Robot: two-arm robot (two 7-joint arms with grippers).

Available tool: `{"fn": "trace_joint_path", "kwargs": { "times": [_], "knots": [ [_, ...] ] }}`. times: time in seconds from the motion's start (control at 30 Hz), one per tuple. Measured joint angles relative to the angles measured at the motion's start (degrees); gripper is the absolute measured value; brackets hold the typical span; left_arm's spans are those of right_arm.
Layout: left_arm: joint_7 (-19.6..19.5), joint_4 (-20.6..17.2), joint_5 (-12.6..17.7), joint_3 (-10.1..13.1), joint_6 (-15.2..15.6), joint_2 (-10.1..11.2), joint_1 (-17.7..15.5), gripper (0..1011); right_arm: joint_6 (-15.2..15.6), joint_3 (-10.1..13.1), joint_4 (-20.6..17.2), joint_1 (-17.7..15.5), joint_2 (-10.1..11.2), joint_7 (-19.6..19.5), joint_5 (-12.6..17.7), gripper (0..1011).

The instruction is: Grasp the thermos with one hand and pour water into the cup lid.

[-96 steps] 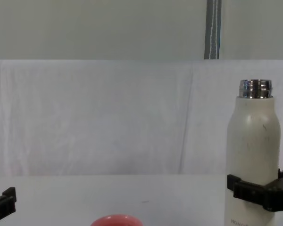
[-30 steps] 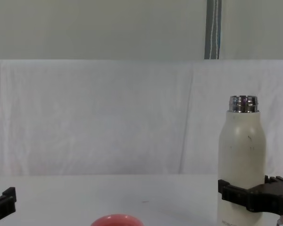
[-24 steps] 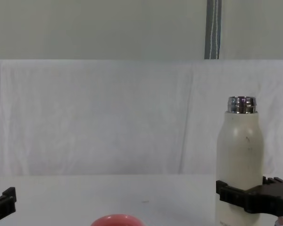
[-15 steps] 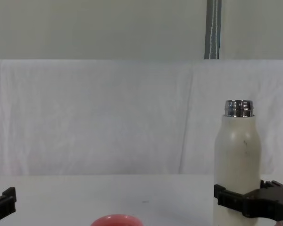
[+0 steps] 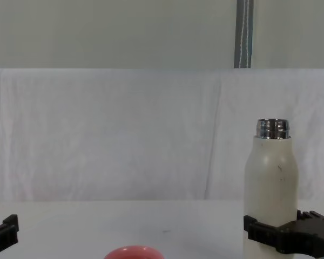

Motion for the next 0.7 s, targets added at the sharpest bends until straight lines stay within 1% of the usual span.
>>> {"fn": "trace_joint_path", "kwargs": {
  "times": [0.63, 0.7],
  "knots": [
    [0.0, 0.0, 0.0, 0.0, 0.0, 0.0, 0.0, 1001, 0.1, 0.0, 0.0, 0.0, 0.0, 0.0, 0.0, 951],
    [0.0, 0.0, 0.0, 0.0, 0.0, 0.0, 0.0, 1001, 0.1, 0.1, 0.0, 0.0, 0.0, -0.1, 0.0, 985]
  ]
}}
